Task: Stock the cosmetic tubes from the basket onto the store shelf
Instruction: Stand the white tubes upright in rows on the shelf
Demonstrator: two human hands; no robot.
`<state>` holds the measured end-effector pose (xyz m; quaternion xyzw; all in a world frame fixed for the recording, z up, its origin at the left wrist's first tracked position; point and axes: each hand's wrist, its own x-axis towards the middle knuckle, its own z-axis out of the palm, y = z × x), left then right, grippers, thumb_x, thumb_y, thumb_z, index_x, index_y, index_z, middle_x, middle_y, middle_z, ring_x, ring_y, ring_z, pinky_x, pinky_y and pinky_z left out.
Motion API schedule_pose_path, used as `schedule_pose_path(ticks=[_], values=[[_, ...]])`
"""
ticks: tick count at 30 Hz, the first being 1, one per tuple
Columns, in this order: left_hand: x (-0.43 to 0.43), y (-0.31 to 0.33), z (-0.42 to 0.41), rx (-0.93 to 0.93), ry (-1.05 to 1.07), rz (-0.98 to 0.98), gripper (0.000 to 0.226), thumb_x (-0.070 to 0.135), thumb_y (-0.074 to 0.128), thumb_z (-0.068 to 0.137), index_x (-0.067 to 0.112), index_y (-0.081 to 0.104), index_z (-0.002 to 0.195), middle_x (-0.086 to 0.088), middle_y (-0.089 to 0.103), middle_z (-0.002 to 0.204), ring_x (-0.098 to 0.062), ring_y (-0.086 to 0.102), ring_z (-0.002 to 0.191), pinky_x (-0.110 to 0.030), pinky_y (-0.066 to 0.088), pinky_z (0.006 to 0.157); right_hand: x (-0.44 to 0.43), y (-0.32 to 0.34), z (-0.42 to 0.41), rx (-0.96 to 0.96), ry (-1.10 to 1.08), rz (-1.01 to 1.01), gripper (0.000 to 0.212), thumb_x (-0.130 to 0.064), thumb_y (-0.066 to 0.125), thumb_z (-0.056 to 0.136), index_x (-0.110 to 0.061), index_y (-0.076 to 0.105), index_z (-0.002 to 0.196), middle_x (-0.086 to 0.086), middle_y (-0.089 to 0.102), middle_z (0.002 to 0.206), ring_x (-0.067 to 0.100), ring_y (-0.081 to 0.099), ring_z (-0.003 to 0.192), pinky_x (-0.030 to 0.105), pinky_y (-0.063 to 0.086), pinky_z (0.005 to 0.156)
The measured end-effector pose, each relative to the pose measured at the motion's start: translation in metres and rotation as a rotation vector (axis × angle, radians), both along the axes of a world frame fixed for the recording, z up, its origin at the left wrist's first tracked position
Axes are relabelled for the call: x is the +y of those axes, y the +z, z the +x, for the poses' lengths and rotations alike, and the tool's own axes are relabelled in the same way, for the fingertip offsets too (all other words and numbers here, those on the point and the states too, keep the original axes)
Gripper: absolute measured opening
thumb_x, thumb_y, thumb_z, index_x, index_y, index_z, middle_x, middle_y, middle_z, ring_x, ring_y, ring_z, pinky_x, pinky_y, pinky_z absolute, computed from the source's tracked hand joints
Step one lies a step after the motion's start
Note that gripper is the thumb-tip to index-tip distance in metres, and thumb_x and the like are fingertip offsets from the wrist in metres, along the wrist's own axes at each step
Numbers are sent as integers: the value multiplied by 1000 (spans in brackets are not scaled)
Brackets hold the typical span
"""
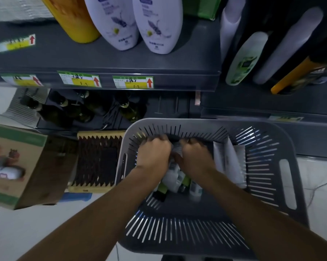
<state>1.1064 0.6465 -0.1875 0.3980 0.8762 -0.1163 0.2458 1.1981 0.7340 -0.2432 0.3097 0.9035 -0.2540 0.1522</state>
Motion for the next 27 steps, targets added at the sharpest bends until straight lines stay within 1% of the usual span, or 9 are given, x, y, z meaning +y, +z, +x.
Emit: schedule_pose_path(ticks=[2,4,7,9,12,14,18,22,27], values=[[0,2,0,-5,10,15,45,12,59,97,2,41,138,-20,59,131,-39,58,121,-44,48,93,0,-3,-1,-2,-32,-18,45,-42,61,96,-13,57,130,18,59,128,36,55,120,40,48,92],[-1,4,-1,-26,44,39,47,11,61,96,3,39,137,-21,61,127,-40,60,117,-44,49,84,1,-5,-2,11,-77,-72,48,-38,67,93,-12,56,132,19,58,130,37,55,122,38,48,93],[-2,7,-3,-85,120,91,49,6,62,94,6,36,136,-21,62,122,-42,63,107,-43,45,73,6,-5,-7,1,-211,-278,56,-32,74,83,-10,55,131,20,59,130,37,57,119,33,47,85],[-3,9,-3,-112,130,73,54,6,63,93,7,34,138,-21,59,126,-43,63,109,-46,48,78,9,-4,-13,-59,-304,-426,67,-35,79,73,-11,52,130,17,59,128,34,59,115,31,48,82],[-5,11,-4,-112,89,50,55,10,66,91,9,42,140,-19,55,130,-42,62,112,-46,52,86,8,4,-22,-122,-342,-522,70,-37,88,66,-14,52,122,11,61,124,28,61,112,37,55,92],[-8,12,-8,-105,73,70,44,11,66,91,9,52,133,-17,59,126,-39,63,110,-43,54,85,5,8,-23,-119,-371,-510,64,-39,87,66,-15,52,114,9,64,115,27,64,106,40,58,90],[-13,18,-15,-79,63,94,30,10,66,92,9,60,122,-16,63,118,-35,65,107,-40,56,84,2,19,-18,-9,-453,-401,29,-22,71,85,-8,58,107,12,69,102,29,69,92,40,61,78],[-14,33,-18,-78,42,119,24,14,68,91,9,64,114,-16,63,112,-35,65,104,-41,57,81,2,48,-13,68,-351,-200,14,-23,61,96,-11,58,103,11,69,99,27,64,85,29,48,62],[-5,66,-17,-42,-16,173,19,17,64,94,7,62,110,-18,62,114,-36,65,103,-38,53,75,6,98,-1,147,-209,-18,14,-22,53,101,-11,60,106,13,71,98,34,67,91,39,55,75]])
